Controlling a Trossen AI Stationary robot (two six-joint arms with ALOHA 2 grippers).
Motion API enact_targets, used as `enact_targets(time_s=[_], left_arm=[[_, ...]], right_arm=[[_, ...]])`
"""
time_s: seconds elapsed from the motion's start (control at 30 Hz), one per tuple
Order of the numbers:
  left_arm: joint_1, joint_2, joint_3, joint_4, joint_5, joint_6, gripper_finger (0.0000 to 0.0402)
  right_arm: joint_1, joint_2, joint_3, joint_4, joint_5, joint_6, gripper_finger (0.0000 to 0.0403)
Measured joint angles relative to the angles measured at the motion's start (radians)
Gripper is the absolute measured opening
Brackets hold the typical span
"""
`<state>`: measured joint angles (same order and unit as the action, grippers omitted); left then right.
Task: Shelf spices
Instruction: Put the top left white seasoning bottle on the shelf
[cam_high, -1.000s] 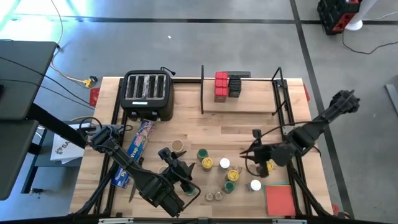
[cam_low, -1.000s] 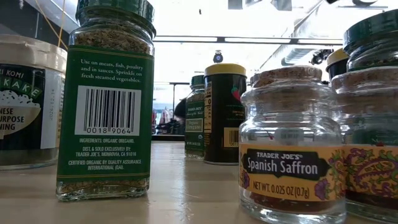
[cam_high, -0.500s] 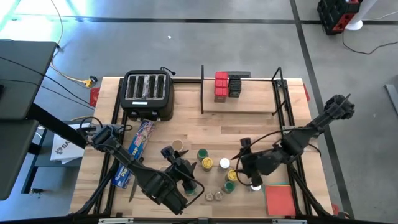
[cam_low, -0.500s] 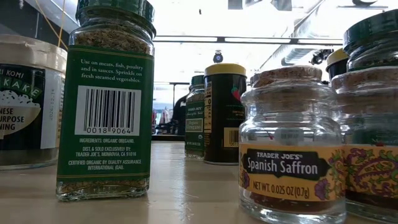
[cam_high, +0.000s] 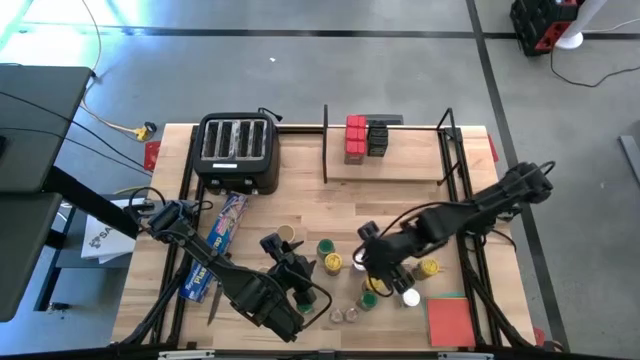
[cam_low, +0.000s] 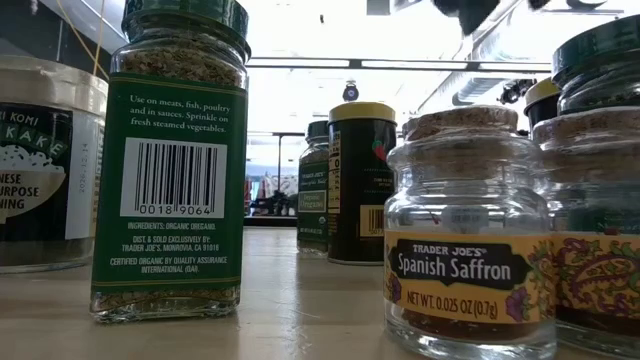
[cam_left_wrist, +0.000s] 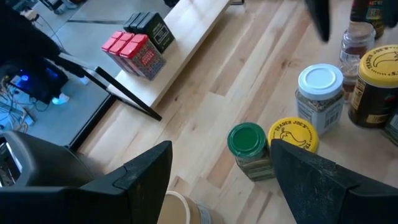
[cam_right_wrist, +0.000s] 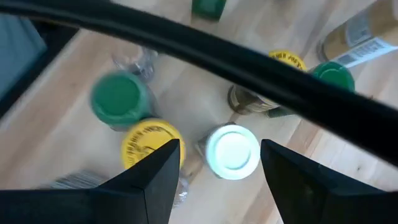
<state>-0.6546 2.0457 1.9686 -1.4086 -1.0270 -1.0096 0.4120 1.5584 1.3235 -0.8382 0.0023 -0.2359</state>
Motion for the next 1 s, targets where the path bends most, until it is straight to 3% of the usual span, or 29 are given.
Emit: enact_targets(time_s=[0.3, 0.63, 0.8, 1.0], left_arm=[[0.001, 0.0, 0.0, -0.006, 0.02, 0.002, 0.0268], [0.009, 0.0, 0.0, -0.007, 0.036, 0.003, 0.0268], [0.014, 0.0, 0.0, -0.007, 0.054, 0.004, 0.0268], [0.013, 0.0, 0.0, -0.007, 0.053, 0.005, 0.0268]], right_arm=[[-0.044, 0.093, 0.0, -0.019, -0.064, -0.119, 0.0225], [-0.054, 0.114, 0.0, -0.011, -0.05, -0.231, 0.0301], [-0.069, 0.152, 0.0, 0.0, -0.036, -0.244, 0.0295], [-0.084, 0.172, -0.001, 0.009, -0.036, -0.244, 0.0251]])
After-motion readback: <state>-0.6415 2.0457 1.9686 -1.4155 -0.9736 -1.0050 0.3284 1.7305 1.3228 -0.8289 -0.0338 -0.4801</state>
